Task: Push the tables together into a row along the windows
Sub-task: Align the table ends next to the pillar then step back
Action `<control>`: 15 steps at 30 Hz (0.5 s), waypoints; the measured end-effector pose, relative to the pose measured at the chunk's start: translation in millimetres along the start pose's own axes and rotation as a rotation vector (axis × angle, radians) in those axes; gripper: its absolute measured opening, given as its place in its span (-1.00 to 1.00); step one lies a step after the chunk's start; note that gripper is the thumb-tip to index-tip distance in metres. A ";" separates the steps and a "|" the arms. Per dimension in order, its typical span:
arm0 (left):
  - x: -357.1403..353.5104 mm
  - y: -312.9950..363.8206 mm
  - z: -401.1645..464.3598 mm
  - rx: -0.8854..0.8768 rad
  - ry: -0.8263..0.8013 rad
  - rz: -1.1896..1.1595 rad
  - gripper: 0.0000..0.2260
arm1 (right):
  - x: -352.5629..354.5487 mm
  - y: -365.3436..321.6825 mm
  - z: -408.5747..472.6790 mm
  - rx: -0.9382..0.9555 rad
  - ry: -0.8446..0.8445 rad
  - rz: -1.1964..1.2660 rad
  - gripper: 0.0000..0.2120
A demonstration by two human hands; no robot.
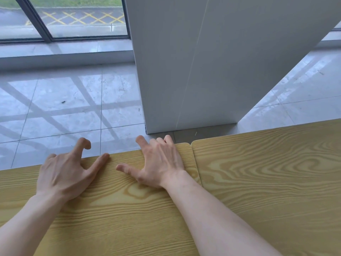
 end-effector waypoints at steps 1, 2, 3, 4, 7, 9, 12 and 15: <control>-0.8 -2.4 -0.1 0.005 -0.003 0.012 -0.41 | 0.3 -0.7 0.2 0.001 -0.002 0.002 -0.15; -1.1 -4.8 -0.6 0.010 -0.006 0.022 -0.41 | 0.3 -2.1 0.0 0.009 -0.008 0.003 -0.14; 0.1 -4.7 -1.6 0.018 -0.002 0.020 -0.40 | 0.8 -2.9 -0.6 0.012 -0.014 0.002 -0.14; 1.7 -2.3 -2.7 0.016 0.007 0.009 -0.39 | 1.9 -2.7 -1.3 0.008 -0.015 -0.001 -0.13; 4.0 -1.6 -1.7 0.031 0.015 -0.006 -0.37 | 2.6 -3.9 -0.2 0.005 -0.008 -0.003 -0.12; 3.5 -2.8 -2.3 0.049 0.002 0.000 -0.36 | 0.8 -4.8 -0.4 0.006 0.002 -0.015 -0.13; 2.0 -6.3 -2.4 0.075 -0.011 0.007 -0.34 | -0.2 -6.3 -0.1 0.007 0.002 -0.032 -0.15; 1.0 -10.0 -1.4 0.092 -0.002 0.047 -0.33 | -1.5 -4.0 1.2 -0.016 0.053 -0.051 -0.16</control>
Point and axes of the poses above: each hand's wrist, its own z-axis towards the middle knuckle, its own x-axis out of the back of the hand, y = z × x, the point moved 6 cm from there along z, towards the middle knuckle, and after that the axes turned 4 degrees about -z, right-handed, at the moved point
